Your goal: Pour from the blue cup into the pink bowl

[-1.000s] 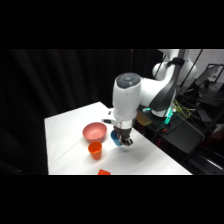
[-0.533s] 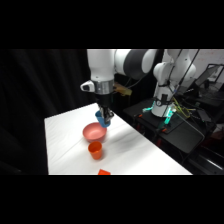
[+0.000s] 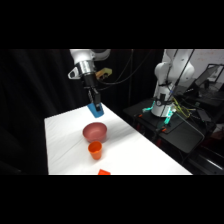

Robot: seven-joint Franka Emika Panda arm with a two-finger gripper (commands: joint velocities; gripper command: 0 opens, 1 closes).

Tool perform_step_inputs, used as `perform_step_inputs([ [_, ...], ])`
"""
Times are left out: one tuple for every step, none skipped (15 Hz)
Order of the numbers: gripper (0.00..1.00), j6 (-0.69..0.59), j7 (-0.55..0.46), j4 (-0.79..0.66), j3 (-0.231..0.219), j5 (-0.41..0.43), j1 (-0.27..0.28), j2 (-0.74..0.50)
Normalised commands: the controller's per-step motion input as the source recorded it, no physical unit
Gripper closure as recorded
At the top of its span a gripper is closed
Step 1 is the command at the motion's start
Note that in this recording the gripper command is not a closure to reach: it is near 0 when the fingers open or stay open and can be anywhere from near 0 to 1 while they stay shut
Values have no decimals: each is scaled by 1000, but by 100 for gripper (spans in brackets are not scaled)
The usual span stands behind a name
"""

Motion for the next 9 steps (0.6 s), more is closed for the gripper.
perform_step_inputs([
  [8,-708,-611,566,-18,528,-266,396],
  [8,-697,-532,570,5,487,-241,425],
  [8,-690,-450,591,17,454,-213,466],
  [8,-670,-364,596,26,403,-182,480],
  [8,-676,-340,603,40,388,-175,492],
  [9,-727,-338,637,45,381,-198,532],
  [9,-726,-301,666,54,377,-207,571],
  [9,-673,-220,649,55,321,-189,549],
  [9,-619,-180,626,54,276,-180,513],
])
